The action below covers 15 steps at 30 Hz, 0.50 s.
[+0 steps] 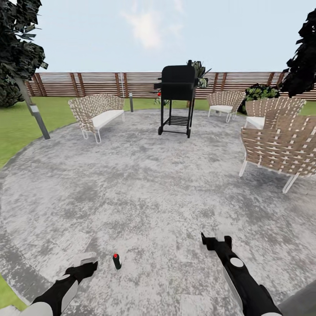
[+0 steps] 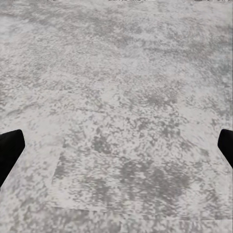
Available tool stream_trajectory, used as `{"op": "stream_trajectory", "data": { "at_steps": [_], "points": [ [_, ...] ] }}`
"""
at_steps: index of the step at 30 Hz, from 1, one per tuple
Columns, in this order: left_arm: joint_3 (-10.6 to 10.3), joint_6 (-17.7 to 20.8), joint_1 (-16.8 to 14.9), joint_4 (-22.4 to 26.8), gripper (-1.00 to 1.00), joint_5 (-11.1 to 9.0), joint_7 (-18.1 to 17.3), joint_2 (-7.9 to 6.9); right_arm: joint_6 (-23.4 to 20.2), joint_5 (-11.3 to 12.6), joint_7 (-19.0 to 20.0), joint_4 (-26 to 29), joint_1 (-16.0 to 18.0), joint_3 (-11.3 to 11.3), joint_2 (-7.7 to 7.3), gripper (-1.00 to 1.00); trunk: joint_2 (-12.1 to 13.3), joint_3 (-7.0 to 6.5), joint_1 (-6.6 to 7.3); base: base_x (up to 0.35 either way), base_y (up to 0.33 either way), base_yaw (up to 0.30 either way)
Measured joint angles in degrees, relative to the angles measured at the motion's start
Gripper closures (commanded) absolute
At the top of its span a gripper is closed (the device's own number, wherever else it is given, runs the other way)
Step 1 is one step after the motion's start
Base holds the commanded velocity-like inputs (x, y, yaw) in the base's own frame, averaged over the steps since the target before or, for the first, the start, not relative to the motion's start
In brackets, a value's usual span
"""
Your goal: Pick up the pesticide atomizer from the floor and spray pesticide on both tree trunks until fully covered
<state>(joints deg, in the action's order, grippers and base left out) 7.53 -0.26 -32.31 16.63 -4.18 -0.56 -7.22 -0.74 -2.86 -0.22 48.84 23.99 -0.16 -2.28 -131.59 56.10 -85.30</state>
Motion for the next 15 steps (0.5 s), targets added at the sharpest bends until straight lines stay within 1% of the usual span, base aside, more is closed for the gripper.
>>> {"op": "stream_trajectory", "data": {
  "at_steps": [4,6,13,15],
  "points": [
    [0.0,0.0,0.0,0.0,-1.00,0.0,0.0,0.07,0.0,0.0,0.0,0.0,0.0,0.0,0.00,-1.00,0.0,0.19,-0.01,0.060,-0.039,0.219],
    [0.0,0.0,0.0,0.0,-1.00,0.0,0.0,0.08,0.0,0.0,0.0,0.0,0.0,0.0,0.00,-1.00,0.0,0.28,-0.02,0.018,-0.012,0.144],
    [0.0,0.0,0.0,0.0,-1.00,0.0,0.0,0.02,0.0,0.0,0.0,0.1,0.0,0.0,-0.01,-1.00,0.0,0.35,-0.02,0.003,-0.002,0.026],
    [0.1,0.0,0.0,0.0,-1.00,0.0,0.0,0.01,0.0,0.0,-0.1,0.1,0.0,0.0,-0.01,-1.00,0.0,0.35,0.00,0.147,-0.020,0.000]
  ]
}}
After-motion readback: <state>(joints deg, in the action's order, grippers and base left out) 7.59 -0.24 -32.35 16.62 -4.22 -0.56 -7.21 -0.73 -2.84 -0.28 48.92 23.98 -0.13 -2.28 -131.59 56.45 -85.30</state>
